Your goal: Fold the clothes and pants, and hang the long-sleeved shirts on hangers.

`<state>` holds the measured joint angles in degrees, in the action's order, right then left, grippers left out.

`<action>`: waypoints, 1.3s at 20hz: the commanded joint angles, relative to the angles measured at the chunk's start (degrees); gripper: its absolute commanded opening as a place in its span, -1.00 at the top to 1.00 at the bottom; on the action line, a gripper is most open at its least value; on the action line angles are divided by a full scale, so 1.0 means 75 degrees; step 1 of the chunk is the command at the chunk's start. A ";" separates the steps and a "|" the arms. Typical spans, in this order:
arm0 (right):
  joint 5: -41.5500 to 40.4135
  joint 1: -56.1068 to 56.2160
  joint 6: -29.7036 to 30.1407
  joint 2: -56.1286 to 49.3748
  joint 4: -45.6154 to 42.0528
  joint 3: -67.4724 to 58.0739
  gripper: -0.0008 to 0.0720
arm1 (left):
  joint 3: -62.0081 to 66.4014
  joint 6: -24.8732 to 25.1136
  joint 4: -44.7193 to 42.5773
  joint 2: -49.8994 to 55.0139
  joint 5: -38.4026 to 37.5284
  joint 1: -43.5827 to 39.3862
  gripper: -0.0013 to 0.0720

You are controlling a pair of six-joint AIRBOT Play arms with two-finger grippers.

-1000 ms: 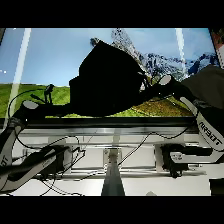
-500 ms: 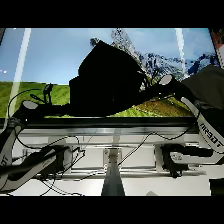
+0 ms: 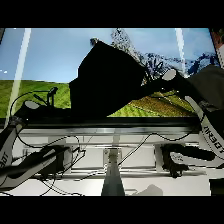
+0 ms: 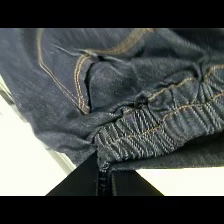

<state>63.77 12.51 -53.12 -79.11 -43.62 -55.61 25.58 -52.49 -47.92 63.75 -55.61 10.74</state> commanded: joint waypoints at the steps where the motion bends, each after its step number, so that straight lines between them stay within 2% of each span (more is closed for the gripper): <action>1: 0.0379 0.0006 -0.0055 0.0321 0.0061 -0.0548 0.88 | 0.0947 0.0233 0.0988 -0.0047 -0.0073 0.0003 0.91; 5: 0.0440 0.0006 -0.0303 0.1314 0.0280 -0.1244 0.88 | 0.3439 0.0207 0.1201 -0.0694 -0.0073 0.0009 0.91; 9: 0.0787 0.0006 -0.0315 0.2707 0.2605 -0.1868 0.87 | 0.6059 0.0463 0.1192 -0.2017 0.0143 0.0009 0.91; 13: 0.0752 0.0006 -0.0318 0.4019 0.4590 -0.2238 0.87 | 0.6802 0.0720 0.1072 -0.3902 0.1970 0.0009 0.91; 15: 0.0749 0.0006 -0.0321 0.4529 0.5068 -0.2235 0.88 | 0.6796 0.0714 0.0440 -0.4683 0.2276 0.0009 0.91; 17: 0.0755 0.0006 -0.0522 0.4852 0.4826 -0.2235 0.88 | 0.6776 0.0562 -0.0262 -0.5179 0.1813 0.0009 0.91; 18: 0.0755 0.0006 -0.0761 0.4916 0.4561 -0.2232 0.88 | 0.6773 0.0265 -0.0629 -0.5278 0.1282 0.0009 0.91; 20: 0.0571 0.0006 -0.1734 0.4919 0.3424 -0.2072 0.88 | 0.6682 -0.0522 -0.1166 -0.5205 -0.0085 0.0009 0.91; 22: 0.0128 0.0006 -0.2908 0.4919 0.2078 -0.1483 0.88 | 0.6152 -0.1023 -0.1207 -0.4940 -0.0959 0.0009 0.91; 23: -0.0189 0.0006 -0.3185 0.4919 0.1644 -0.1070 0.88 | 0.5724 -0.1099 -0.1116 -0.4791 -0.1023 0.0003 0.91; 26: -0.1664 0.0003 -0.3226 0.4674 0.0813 0.0358 0.88 | 0.3850 -0.1090 -0.0347 -0.3893 -0.0478 0.0000 0.91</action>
<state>61.01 12.51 -72.93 -43.13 -28.38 -60.86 64.34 -58.50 -53.71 30.20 -58.63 10.74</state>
